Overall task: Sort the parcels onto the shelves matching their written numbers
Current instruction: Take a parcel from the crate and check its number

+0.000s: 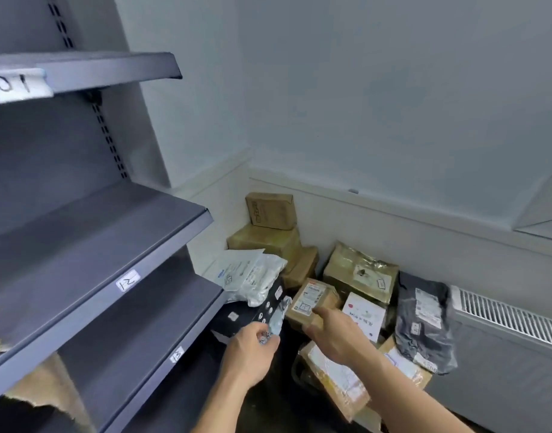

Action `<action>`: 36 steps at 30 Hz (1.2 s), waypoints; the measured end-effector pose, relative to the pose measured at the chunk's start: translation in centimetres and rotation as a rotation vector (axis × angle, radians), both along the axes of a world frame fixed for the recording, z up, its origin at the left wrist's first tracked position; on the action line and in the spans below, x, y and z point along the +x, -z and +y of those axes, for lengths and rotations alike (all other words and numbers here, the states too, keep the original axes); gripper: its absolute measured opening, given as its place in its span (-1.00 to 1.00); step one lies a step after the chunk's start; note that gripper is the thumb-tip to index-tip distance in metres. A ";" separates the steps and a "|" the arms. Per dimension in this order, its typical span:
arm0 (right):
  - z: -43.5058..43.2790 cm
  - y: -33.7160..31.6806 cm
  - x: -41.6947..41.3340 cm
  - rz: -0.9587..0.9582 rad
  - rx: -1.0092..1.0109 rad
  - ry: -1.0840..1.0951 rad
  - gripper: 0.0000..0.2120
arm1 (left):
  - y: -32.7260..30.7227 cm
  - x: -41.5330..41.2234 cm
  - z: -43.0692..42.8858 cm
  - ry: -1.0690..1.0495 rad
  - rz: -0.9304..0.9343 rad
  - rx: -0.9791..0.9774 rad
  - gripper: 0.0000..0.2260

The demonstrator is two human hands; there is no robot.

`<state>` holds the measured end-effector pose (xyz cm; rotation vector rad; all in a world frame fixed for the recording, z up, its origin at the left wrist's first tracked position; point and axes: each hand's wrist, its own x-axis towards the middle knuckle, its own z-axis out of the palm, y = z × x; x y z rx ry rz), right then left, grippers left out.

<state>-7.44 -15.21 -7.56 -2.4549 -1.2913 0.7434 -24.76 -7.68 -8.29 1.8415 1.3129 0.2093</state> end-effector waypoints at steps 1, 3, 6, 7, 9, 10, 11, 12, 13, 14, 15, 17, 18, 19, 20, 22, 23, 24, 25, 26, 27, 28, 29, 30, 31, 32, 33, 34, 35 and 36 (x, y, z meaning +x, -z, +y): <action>1.0 -0.1 1.3 0.004 -0.009 -0.033 -0.45 | -0.1 1.1 0.6 -0.024 0.002 -0.006 -0.60; 3.2 0.0 3.8 0.004 -0.009 -0.078 -0.47 | 0.1 3.0 1.8 -0.068 0.004 -0.018 -0.58; 6.2 1.0 6.4 0.014 -0.015 -0.116 -0.47 | 0.7 5.0 3.2 -0.117 0.019 -0.052 -0.57; 7.0 1.4 6.8 0.015 -0.021 -0.140 -0.46 | 0.9 5.5 3.6 -0.136 0.023 -0.065 -0.57; 8.6 2.2 7.6 0.020 -0.041 -0.182 -0.44 | 1.3 6.3 4.4 -0.175 0.036 -0.082 -0.58; 9.5 2.4 8.0 0.024 -0.053 -0.196 -0.44 | 1.5 6.8 4.9 -0.196 0.043 -0.089 -0.59; 10.4 2.6 8.3 0.026 -0.063 -0.204 -0.45 | 1.7 7.1 5.5 -0.215 0.046 -0.091 -0.60; 11.3 2.9 8.6 0.029 -0.072 -0.204 -0.46 | 1.8 7.5 6.0 -0.227 0.049 -0.097 -0.61; 12.1 3.1 8.9 0.031 -0.075 -0.207 -0.48 | 2.1 7.8 6.6 -0.234 0.048 -0.102 -0.61; 13.0 3.2 9.1 0.033 -0.072 -0.218 -0.49 | 2.4 8.0 7.2 -0.237 0.050 -0.109 -0.62; 13.9 3.4 9.4 0.041 -0.069 -0.223 -0.52 | 2.7 8.3 7.9 -0.242 0.053 -0.116 -0.62; 15.8 3.8 9.8 0.074 -0.078 -0.213 -0.59 | 3.3 8.7 9.6 -0.269 0.054 -0.129 -0.61; 16.8 4.0 10.1 0.082 -0.077 -0.215 -0.63 | 3.7 8.9 10.6 -0.283 0.054 -0.134 -0.60; 17.8 4.2 10.3 0.085 -0.069 -0.214 -0.65 | 4.1 9.2 11.5 -0.293 0.056 -0.136 -0.58; 19.0 4.8 10.5 0.089 -0.074 -0.214 -0.66 | 4.4 9.4 12.5 -0.298 0.062 -0.141 -0.57; 21.3 6.0 11.3 0.090 -0.083 -0.243 -0.63 | 5.2 10.0 14.3 -0.312 0.069 -0.145 -0.54; 22.4 6.6 11.7 0.088 -0.083 -0.251 -0.59 | 5.6 10.4 15.1 -0.317 0.072 -0.145 -0.53; 23.4 6.5 11.9 0.086 -0.083 -0.241 -0.54 | 6.0 10.7 15.8 -0.325 0.075 -0.148 -0.52; 24.2 6.5 12.2 0.091 -0.096 -0.225 -0.50 | 6.3 11.0 16.5 -0.337 0.083 -0.156 -0.51; 25.1 6.6 12.4 0.088 -0.107 -0.221 -0.47 | 6.6 11.3 17.0 -0.352 0.093 -0.164 -0.51; 25.9 6.9 12.7 0.093 -0.118 -0.221 -0.46 | 7.0 11.5 17.6 -0.369 0.106 -0.176 -0.50; 26.7 7.3 12.9 0.091 -0.127 -0.232 -0.45 | 7.6 11.7 18.1 -0.385 0.118 -0.188 -0.50; 27.5 7.8 13.1 0.093 -0.129 -0.247 -0.44 | 8.1 12.0 18.5 -0.404 0.128 -0.203 -0.51; 28.3 8.3 13.3 0.088 -0.130 -0.267 -0.44 | 8.7 12.2 18.9 -0.424 0.132 -0.210 -0.53; 29.2 8.8 13.5 0.085 -0.134 -0.288 -0.44 | 9.2 12.5 19.3 -0.451 0.131 -0.217 -0.55; 30.1 9.3 13.6 0.079 -0.138 -0.310 -0.45 | 9.7 12.9 19.6 -0.484 0.128 -0.223 -0.56; 31.0 9.8 13.7 0.079 -0.135 -0.329 -0.47 | 10.1 13.2 20.0 -0.522 0.125 -0.232 -0.55; 31.8 10.3 13.7 0.081 -0.130 -0.348 -0.48 | 10.6 13.5 20.3 -0.563 0.124 -0.239 -0.52; 32.7 10.8 13.7 0.088 -0.120 -0.366 -0.50 | 11.1 13.8 20.6 -0.608 0.126 -0.243 -0.49; 33.5 11.4 13.7 0.095 -0.113 -0.381 -0.50 | 11.6 14.0 21.0 -0.653 0.127 -0.241 -0.47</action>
